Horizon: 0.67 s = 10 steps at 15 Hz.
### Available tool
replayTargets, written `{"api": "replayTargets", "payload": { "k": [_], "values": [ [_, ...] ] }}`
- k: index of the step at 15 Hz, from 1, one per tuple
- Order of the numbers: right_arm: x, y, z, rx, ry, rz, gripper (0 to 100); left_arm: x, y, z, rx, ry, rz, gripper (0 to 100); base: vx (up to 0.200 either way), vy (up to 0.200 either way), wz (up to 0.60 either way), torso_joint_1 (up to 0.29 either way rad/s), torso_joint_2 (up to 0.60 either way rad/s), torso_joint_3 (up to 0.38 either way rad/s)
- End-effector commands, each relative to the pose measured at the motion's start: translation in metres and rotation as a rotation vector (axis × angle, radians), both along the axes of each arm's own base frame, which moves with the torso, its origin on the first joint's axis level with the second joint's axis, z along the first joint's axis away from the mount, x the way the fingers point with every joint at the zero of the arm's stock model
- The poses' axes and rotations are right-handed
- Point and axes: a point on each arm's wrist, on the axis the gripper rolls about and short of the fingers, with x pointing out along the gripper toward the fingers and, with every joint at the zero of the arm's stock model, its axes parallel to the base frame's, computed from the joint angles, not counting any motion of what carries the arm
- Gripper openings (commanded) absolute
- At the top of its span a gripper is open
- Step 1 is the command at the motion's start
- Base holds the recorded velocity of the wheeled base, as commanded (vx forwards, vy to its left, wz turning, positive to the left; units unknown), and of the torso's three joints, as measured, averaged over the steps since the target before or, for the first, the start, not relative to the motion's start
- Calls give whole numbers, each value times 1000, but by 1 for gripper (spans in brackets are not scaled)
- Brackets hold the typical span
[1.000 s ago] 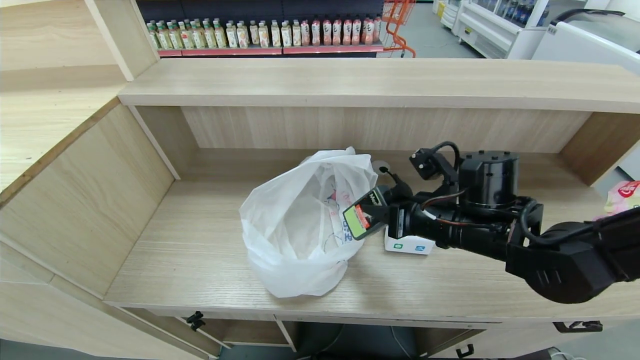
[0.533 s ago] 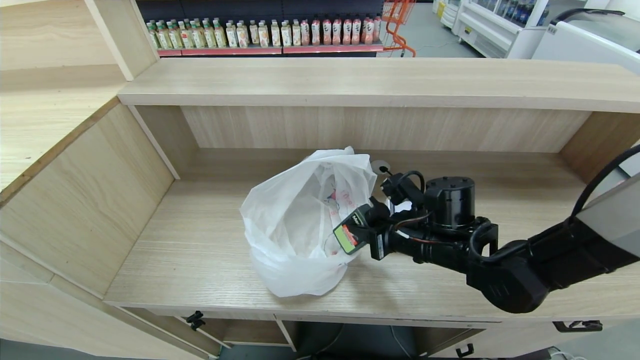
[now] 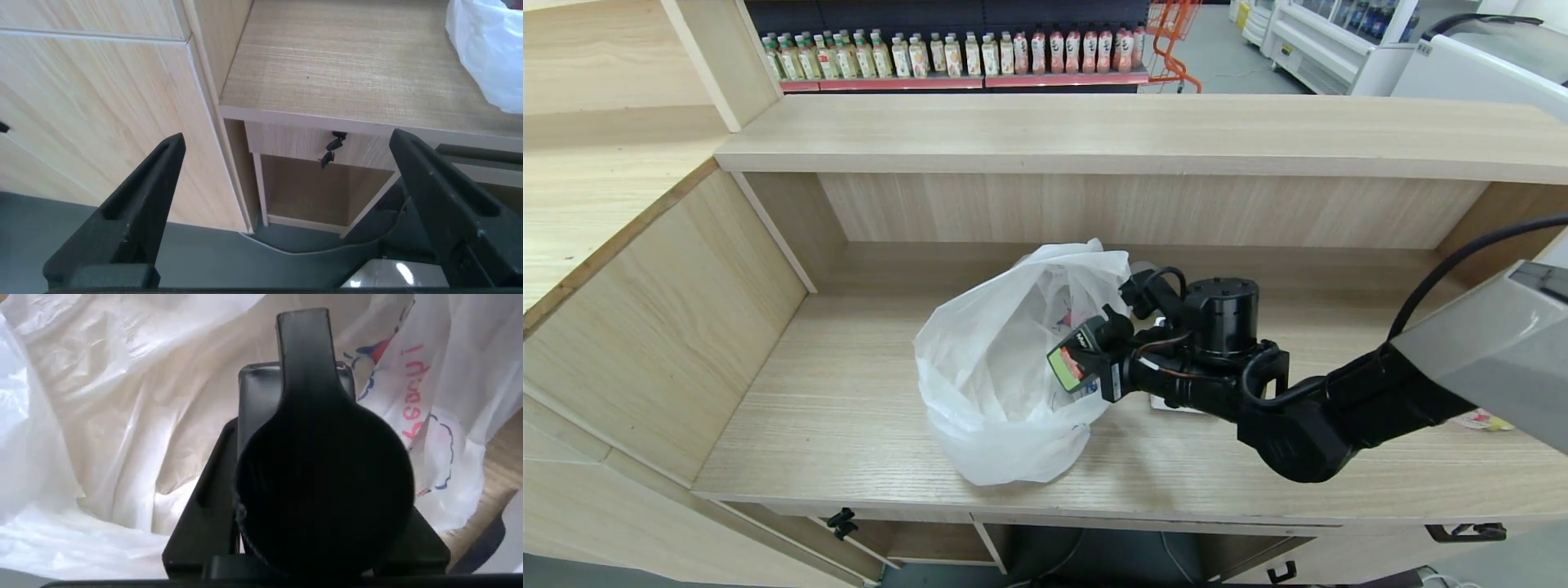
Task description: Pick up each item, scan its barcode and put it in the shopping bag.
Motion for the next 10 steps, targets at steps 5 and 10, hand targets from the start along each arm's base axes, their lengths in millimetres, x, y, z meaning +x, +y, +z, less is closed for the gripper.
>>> {"api": "replayTargets", "payload": {
  "k": [5, 10],
  "values": [
    [9, 11, -12, -25, -13, 17, 100, 0, 0, 0, 0, 0, 0, 100, 0, 0, 0, 0, 0, 0],
    [0, -5, 38, 183, 97, -43, 100, 0, 0, 0, 2, 0, 3, 100, 0, 0, 0, 0, 0, 0]
  ]
}}
